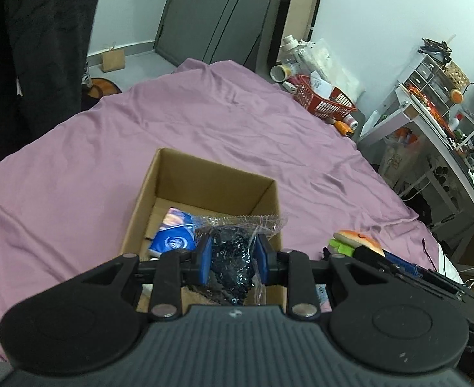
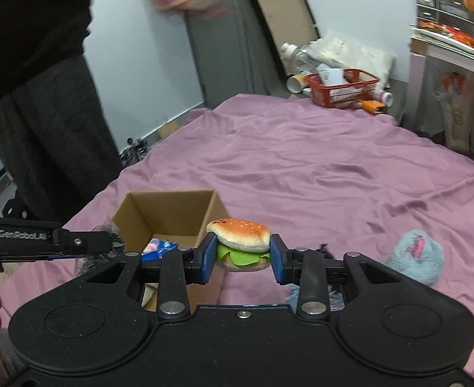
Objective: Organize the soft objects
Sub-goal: 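Carry the black bag and burger toy with both tools over the box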
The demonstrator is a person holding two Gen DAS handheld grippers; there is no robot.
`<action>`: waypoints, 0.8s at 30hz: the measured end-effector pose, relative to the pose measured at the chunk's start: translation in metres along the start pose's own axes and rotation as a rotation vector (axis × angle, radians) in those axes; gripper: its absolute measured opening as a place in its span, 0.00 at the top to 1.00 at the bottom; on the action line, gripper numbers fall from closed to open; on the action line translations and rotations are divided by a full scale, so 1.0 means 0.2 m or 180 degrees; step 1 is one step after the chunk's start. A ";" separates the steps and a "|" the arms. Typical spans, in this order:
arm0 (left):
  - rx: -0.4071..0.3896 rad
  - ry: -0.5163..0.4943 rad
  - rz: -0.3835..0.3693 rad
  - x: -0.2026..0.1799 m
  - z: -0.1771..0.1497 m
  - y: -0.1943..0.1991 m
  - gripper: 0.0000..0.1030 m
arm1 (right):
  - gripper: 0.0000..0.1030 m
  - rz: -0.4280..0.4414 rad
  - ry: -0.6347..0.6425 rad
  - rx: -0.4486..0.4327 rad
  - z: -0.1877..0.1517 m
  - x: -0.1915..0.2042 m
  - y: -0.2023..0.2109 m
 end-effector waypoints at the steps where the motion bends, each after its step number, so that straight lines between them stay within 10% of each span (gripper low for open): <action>1: 0.0011 0.0013 -0.0003 0.01 -0.01 0.00 0.73 | 0.67 0.0005 0.0028 0.0017 -0.01 0.02 0.00; 24: 0.0457 0.0177 -0.0258 0.16 -0.08 -0.18 0.65 | 0.67 0.0092 0.0302 0.0280 -0.06 0.29 -0.12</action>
Point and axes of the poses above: each gripper's, at about its wrist camera, not at the fingertips, and y roughly against the way its jaws point, x to its left, z to its top, the point moved 8 cm from there along -y, roughly the way its jaws point, and after that the axes turned 10 degrees about -y, right-handed, at the moved point
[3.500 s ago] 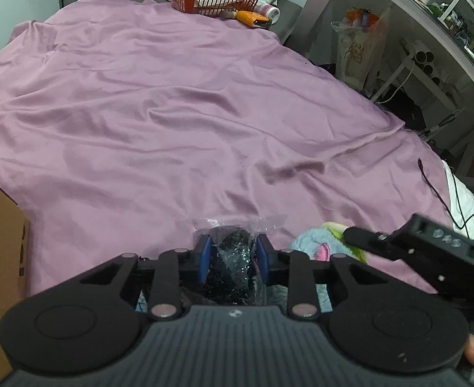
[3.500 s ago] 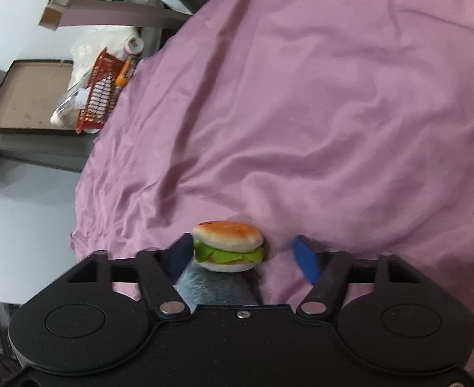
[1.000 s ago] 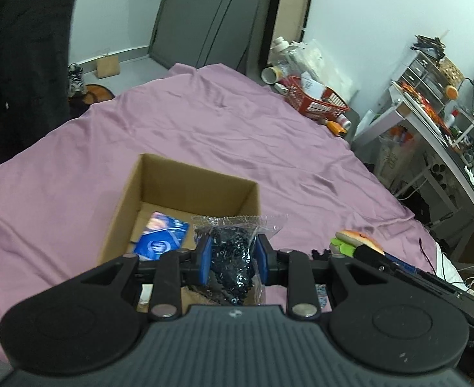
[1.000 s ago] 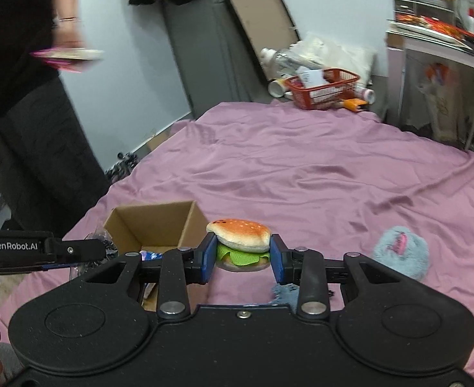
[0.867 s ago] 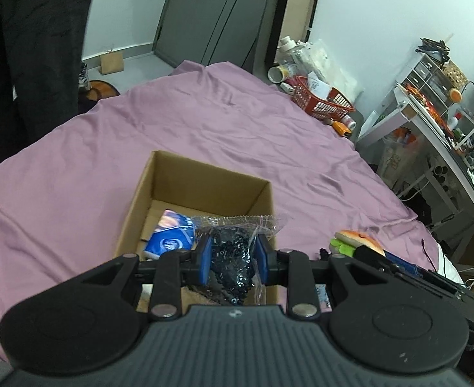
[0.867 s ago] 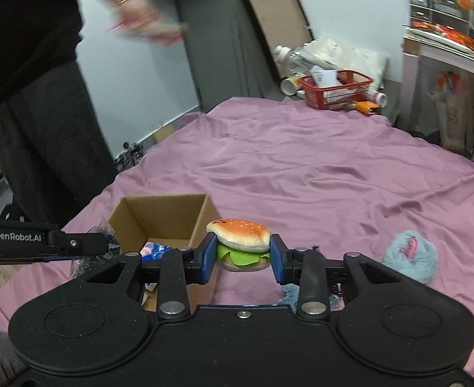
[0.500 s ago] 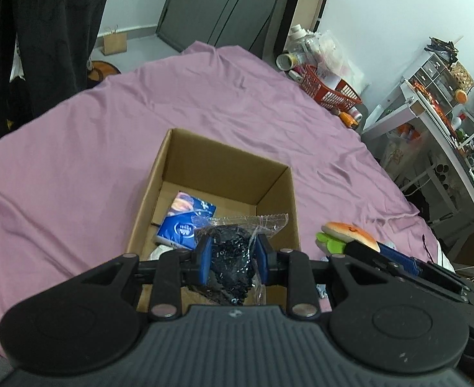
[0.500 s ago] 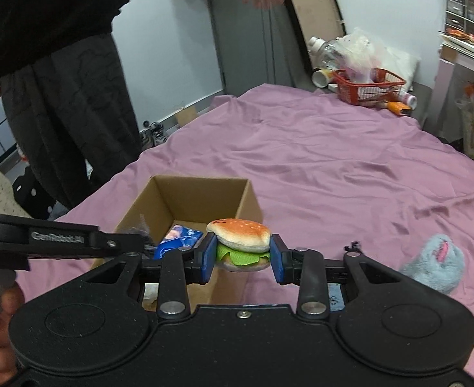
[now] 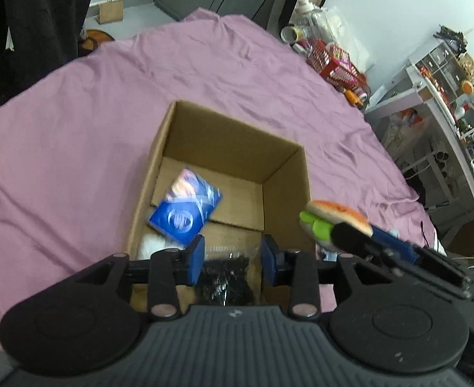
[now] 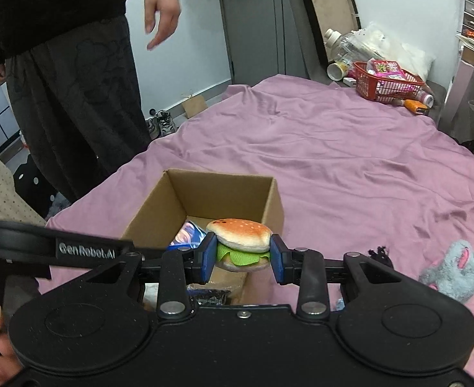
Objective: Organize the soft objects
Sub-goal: 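Carry the black bag and burger toy with both tools over the box, then open the left tool to drop the black bag while the right tool releases the burger into the box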
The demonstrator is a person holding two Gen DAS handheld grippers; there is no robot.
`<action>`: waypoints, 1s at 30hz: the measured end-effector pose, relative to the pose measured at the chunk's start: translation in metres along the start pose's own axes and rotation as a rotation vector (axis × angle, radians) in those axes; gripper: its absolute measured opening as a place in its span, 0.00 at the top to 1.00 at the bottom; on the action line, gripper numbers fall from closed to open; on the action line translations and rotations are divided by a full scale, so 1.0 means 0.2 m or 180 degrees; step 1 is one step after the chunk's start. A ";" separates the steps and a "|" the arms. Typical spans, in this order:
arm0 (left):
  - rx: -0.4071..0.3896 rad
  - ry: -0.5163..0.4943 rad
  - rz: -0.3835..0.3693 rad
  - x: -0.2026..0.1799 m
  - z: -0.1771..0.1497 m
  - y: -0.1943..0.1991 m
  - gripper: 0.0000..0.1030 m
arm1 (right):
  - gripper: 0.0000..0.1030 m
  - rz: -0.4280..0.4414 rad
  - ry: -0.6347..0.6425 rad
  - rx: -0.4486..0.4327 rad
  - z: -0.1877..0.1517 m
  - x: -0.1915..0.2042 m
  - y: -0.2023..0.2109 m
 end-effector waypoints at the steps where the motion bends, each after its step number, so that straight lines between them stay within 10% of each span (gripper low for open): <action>1: -0.0011 -0.0005 0.0020 0.01 0.01 0.01 0.65 | 0.67 0.0004 0.0009 0.0009 0.00 0.01 0.00; 14: -0.0065 0.0004 0.0127 0.07 0.04 0.12 0.63 | 0.67 0.0037 -0.0015 0.0046 -0.03 0.07 -0.08; 30: -0.0106 -0.0164 0.0436 0.03 0.00 0.24 0.23 | 0.34 -0.0010 -0.0112 0.0089 -0.08 0.03 0.01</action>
Point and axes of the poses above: each gripper's, at about its wrist camera, not at the fingertips, and y roughly against the way its jaws point, x to its left, z to its top, the point moved 8 cm from there along -y, roughly the way its jaws point, and after that the axes turned 10 degrees about -y, right-handed, at the moved point
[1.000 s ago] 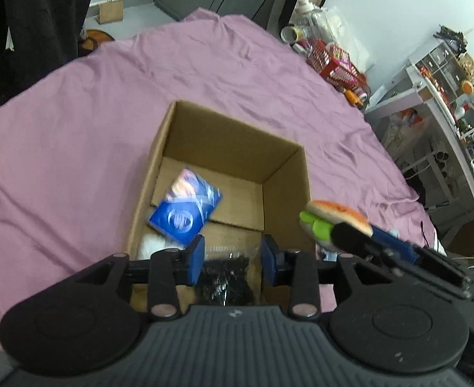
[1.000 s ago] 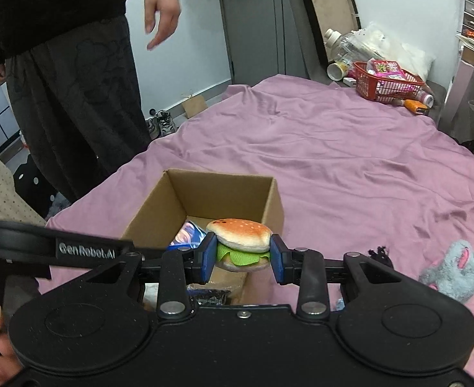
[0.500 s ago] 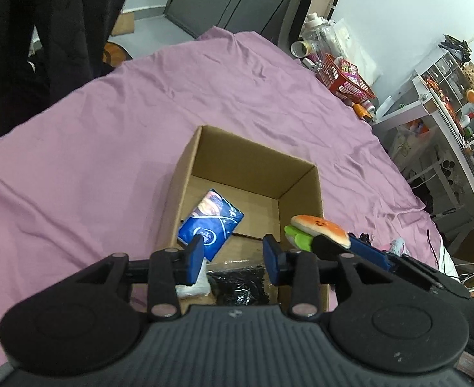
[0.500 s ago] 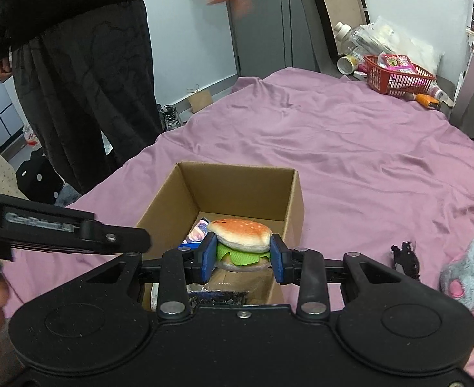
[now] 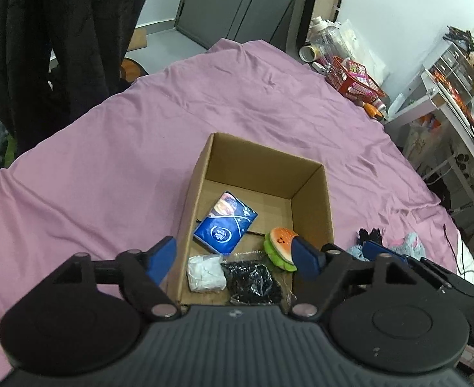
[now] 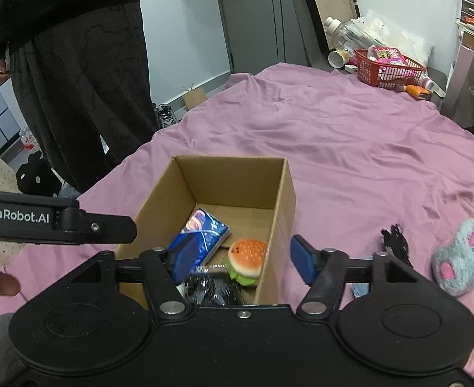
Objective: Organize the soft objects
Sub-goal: 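Open the left tool to drop the black bag while the right tool releases the burger into the box, then withdraw both tools toward the grey plush and blue-grey cloth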
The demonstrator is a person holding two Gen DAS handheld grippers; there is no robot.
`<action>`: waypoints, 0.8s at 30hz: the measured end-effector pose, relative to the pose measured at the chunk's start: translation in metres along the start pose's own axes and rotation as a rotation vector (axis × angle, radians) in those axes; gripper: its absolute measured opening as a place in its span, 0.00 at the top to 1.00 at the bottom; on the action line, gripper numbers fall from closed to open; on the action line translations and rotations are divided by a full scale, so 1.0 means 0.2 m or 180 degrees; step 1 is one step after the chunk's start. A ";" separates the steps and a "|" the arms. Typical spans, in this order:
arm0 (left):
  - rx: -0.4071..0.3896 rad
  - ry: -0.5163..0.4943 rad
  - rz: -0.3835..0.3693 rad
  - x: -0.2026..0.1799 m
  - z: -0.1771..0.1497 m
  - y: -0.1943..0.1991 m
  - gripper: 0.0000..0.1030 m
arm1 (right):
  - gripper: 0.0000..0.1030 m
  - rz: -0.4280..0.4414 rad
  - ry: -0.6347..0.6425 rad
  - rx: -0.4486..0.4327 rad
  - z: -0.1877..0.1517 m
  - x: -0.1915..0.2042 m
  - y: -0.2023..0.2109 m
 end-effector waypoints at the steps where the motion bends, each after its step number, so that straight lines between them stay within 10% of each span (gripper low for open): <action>1: 0.0005 -0.0025 0.0006 -0.01 0.00 0.01 0.22 | 0.32 -0.0002 -0.0003 0.0003 0.00 -0.01 0.01; 24: -0.0026 -0.0369 -0.0026 -0.45 -0.03 0.01 0.20 | 0.13 -0.0137 -0.0578 -0.0313 0.02 -0.48 0.34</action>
Point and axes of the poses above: each gripper's, at about its wrist camera, not at the fingertips, and y roughly against the way its jaws point, x to its left, z to its top, the point moved 8 cm from there along -y, roughly the way its jaws point, and after that the axes turned 10 degrees about -y, right-handed, at the moved point
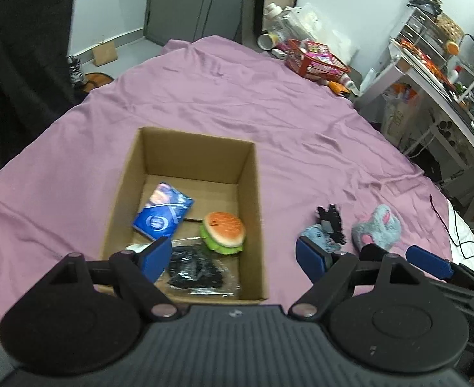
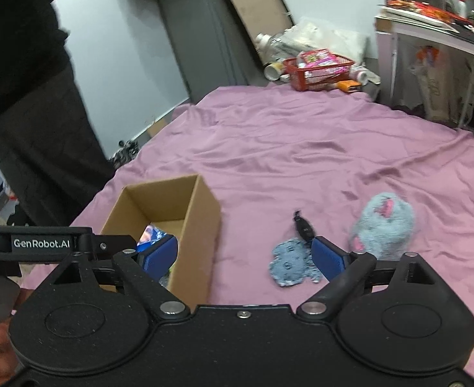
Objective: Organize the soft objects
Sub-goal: 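Withdraw both tools toward the grey plush and blue-grey cloth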
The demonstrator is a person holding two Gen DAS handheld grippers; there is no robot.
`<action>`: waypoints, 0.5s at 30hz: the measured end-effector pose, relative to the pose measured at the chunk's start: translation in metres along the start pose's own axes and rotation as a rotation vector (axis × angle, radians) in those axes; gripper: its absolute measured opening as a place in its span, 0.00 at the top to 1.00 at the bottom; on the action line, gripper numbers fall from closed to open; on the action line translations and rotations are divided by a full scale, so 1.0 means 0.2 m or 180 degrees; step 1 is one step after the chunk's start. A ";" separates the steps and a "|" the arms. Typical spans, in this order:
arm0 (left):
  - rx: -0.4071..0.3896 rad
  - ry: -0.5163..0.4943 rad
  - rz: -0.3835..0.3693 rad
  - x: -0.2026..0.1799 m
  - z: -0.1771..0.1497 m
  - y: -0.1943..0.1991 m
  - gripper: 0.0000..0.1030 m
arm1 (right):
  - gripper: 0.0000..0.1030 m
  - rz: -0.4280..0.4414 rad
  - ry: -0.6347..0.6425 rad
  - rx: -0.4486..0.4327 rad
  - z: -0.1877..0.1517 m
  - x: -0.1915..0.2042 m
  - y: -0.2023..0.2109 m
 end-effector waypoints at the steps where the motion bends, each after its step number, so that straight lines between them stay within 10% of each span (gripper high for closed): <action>1: -0.0007 -0.0008 -0.0004 -0.02 0.00 0.00 0.20 | 0.13 -0.0002 -0.0027 -0.0012 0.01 -0.02 0.01; 15: -0.0049 -0.0198 -0.0043 -0.35 0.05 -0.07 0.20 | 0.11 -0.0038 -0.0509 -0.0173 0.09 -0.35 0.10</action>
Point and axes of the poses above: each gripper's, at about its wrist camera, not at the fingertips, and y roughly against the way its jaws point, x to its left, z to its top, the point moved 8 cm from there along -y, roughly the way its jaws point, and after that the axes turned 10 degrees about -y, right-handed, at the moved point
